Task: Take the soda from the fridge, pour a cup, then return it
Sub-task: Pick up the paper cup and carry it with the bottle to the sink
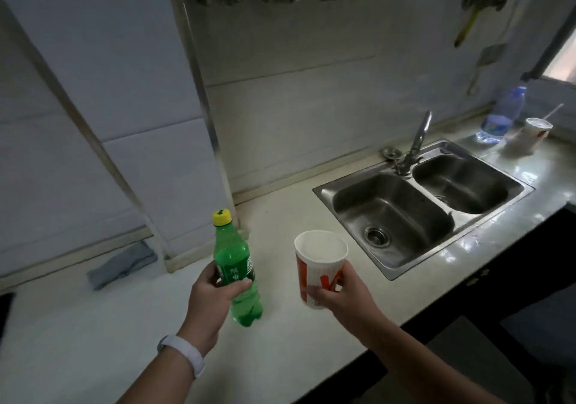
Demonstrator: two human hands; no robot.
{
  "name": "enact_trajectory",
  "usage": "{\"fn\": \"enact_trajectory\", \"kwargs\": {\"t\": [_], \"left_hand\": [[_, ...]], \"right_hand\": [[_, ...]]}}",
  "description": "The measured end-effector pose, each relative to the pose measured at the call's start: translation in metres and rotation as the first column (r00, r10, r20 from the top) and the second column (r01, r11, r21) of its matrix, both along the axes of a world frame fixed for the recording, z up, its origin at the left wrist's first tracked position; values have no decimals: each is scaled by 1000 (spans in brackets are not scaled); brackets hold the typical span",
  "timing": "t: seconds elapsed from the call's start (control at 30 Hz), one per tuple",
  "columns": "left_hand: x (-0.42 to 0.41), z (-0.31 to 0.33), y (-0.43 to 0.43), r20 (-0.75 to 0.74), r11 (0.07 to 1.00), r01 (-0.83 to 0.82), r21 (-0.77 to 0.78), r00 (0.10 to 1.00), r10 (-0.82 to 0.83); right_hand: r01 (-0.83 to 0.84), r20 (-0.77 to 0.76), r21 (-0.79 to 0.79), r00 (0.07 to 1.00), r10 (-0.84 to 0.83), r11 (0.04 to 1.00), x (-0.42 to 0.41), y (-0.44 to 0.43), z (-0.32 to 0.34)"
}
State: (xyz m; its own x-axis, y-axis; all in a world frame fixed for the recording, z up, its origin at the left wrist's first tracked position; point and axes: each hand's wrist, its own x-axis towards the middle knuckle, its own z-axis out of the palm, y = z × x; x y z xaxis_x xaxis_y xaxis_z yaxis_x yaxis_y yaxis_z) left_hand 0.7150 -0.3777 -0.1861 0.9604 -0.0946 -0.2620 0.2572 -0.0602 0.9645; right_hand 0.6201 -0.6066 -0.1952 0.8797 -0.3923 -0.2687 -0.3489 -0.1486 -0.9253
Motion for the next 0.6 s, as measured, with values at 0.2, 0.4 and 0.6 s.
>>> {"fn": "enact_trajectory", "kwargs": {"t": [0.2,0.4,0.6], "left_hand": [[0,6,2,11,977,-203,67,979,202],[-4,11,-13,32,939,-312,144,950,310],[-1,6,-24,27,923,-348,164,937,349]], "right_hand": [[-258,-20,29,966,258,966,52,-5,-20],[-440,-57,-18,897,438,898,88,-24,-52],[-439,-71,-44,897,436,897,110,-34,-85]]}}
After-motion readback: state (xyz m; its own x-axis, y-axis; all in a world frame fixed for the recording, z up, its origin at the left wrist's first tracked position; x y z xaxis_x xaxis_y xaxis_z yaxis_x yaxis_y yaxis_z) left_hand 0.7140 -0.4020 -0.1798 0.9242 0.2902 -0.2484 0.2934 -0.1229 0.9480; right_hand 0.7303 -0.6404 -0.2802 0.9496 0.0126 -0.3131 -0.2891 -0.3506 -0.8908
